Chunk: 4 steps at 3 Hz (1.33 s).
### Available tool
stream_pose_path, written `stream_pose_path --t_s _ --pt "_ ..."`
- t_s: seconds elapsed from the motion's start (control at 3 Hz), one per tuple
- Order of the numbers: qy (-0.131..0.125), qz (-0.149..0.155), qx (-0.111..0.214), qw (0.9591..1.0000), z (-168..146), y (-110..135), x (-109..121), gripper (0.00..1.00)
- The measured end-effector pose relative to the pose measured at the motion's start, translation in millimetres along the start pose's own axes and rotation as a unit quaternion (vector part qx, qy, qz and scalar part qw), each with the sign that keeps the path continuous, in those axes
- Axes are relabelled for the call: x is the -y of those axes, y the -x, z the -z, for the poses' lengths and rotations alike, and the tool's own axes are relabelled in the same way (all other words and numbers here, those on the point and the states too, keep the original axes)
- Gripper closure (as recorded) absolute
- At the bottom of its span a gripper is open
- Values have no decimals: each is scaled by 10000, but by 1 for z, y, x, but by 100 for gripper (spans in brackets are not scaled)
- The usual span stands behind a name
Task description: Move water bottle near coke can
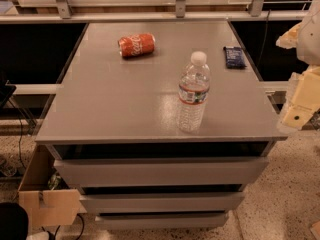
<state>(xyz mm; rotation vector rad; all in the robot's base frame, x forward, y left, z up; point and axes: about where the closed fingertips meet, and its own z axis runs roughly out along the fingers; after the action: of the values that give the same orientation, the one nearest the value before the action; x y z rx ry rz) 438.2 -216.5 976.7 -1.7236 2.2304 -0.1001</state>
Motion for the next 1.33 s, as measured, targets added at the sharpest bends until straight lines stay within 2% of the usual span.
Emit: stream_pose_path --t_s 0.33,0.67,1.0,1.33 --pt "-1 0 0 10000 0 0 0 0" --pt "25 -101 216 9997 -2 2 1 0" --pt "207 -256 699 9970 -12 9 1 0" --pt "532 -642 1514 9850 -39 19 -5 0"
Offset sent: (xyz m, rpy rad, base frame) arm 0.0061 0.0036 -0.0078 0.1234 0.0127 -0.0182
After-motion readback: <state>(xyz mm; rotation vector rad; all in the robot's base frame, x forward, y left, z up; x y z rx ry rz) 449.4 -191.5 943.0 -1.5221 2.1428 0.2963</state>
